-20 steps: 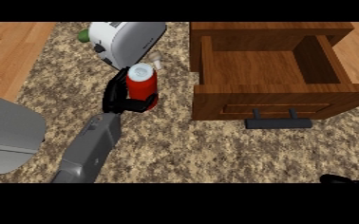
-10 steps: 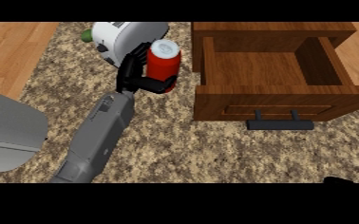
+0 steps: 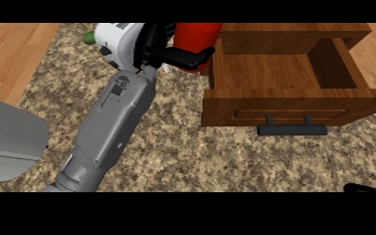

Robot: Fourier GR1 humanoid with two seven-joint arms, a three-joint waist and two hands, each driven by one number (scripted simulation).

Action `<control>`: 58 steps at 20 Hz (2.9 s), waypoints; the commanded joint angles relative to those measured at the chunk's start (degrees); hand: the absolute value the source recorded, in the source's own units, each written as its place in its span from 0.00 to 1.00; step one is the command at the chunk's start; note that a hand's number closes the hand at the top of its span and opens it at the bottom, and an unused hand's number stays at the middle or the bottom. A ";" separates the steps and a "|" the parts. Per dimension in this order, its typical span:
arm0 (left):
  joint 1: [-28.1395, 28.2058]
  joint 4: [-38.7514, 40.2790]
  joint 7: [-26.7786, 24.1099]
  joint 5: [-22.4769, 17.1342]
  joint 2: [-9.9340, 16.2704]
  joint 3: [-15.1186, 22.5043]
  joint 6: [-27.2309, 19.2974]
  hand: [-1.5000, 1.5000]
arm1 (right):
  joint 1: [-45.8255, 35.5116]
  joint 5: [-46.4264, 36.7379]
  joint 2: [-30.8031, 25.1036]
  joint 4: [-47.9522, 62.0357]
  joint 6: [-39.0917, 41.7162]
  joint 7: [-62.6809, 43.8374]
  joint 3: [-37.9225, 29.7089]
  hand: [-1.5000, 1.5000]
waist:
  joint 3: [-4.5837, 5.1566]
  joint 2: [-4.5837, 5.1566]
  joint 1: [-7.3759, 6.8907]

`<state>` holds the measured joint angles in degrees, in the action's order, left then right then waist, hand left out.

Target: Pick up the can, place it into the drawer and close the drawer

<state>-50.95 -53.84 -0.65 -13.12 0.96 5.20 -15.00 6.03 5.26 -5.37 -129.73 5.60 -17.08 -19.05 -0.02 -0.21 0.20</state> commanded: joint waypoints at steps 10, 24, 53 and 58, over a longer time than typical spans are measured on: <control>-23.05 6.56 14.99 0.66 -0.95 -0.19 -6.69 1.00 | -4.17 -1.44 0.05 -1.13 -3.03 -3.85 0.85 0.00 | 0.00 0.34 0.89; -36.76 25.19 11.56 -7.12 -0.96 7.00 -11.73 1.00 | -5.49 -1.09 -1.37 -0.34 -1.48 -4.85 2.08 0.00 | -0.08 0.74 3.06; -41.35 34.98 1.61 -20.47 -0.96 10.85 -21.72 0.00 | -16.66 -18.04 -11.15 8.26 2.33 4.15 9.73 0.00 | -0.12 2.20 4.75; -42.99 35.54 1.77 -21.68 -0.96 11.19 -22.36 0.00 | -19.41 -30.53 -12.57 12.12 0.68 5.22 16.51 0.00 | -0.08 1.86 3.38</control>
<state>-92.31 -18.49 0.70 -33.68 0.00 16.44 -36.86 -11.20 -16.88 -16.90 -120.83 7.26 -13.35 -7.13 -0.12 1.79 4.56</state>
